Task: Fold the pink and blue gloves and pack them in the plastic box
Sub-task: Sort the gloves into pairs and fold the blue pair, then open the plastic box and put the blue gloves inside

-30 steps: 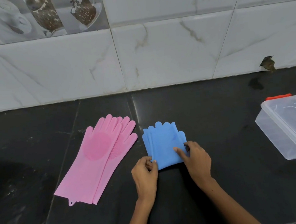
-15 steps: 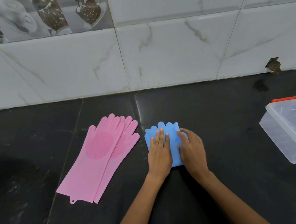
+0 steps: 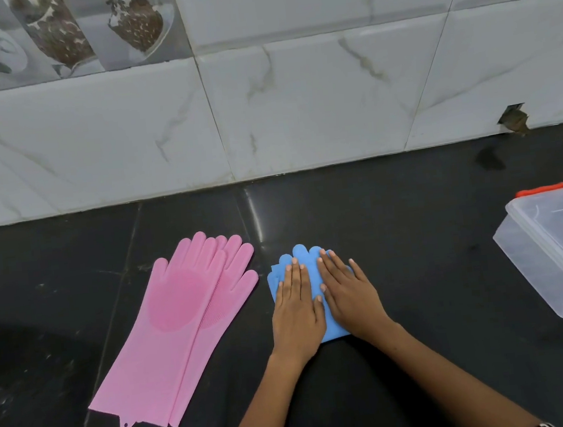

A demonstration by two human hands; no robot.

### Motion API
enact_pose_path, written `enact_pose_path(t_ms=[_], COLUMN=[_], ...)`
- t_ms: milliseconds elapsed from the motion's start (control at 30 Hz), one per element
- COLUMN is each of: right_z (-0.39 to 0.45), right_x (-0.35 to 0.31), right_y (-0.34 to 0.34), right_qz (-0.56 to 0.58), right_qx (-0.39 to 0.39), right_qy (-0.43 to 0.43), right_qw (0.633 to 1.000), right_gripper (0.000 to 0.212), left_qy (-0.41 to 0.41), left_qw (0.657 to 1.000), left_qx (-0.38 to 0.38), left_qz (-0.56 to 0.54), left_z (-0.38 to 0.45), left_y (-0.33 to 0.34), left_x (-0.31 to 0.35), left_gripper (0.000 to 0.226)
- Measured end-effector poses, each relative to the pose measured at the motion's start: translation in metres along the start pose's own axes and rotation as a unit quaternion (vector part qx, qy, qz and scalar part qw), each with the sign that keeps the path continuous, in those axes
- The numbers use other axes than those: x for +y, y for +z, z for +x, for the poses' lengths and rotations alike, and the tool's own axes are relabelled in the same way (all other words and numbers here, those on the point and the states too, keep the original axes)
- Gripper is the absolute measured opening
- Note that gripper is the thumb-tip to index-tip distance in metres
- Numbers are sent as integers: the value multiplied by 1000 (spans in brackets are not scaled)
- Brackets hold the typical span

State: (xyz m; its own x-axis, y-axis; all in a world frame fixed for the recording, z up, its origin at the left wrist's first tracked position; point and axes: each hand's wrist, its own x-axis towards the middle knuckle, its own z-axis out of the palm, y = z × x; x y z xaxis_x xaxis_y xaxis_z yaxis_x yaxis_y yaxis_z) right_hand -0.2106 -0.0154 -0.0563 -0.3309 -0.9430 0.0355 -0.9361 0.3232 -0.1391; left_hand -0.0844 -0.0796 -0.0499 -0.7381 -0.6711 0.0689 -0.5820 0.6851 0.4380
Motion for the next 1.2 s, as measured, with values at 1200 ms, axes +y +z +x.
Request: enact_pose_path(t_ms=[1200], right_z=[-137], right_x=[170], right_y=[-116], right_qz=[-74], right_qx=[116], right_qy=[416], right_qw=[899], right_gripper=[66], left_qy=[384], left_qw=[922], left_qx=[46], left_qz=[1], left_z=[18], left_y=[8], left_x=[198], left_gripper=[25])
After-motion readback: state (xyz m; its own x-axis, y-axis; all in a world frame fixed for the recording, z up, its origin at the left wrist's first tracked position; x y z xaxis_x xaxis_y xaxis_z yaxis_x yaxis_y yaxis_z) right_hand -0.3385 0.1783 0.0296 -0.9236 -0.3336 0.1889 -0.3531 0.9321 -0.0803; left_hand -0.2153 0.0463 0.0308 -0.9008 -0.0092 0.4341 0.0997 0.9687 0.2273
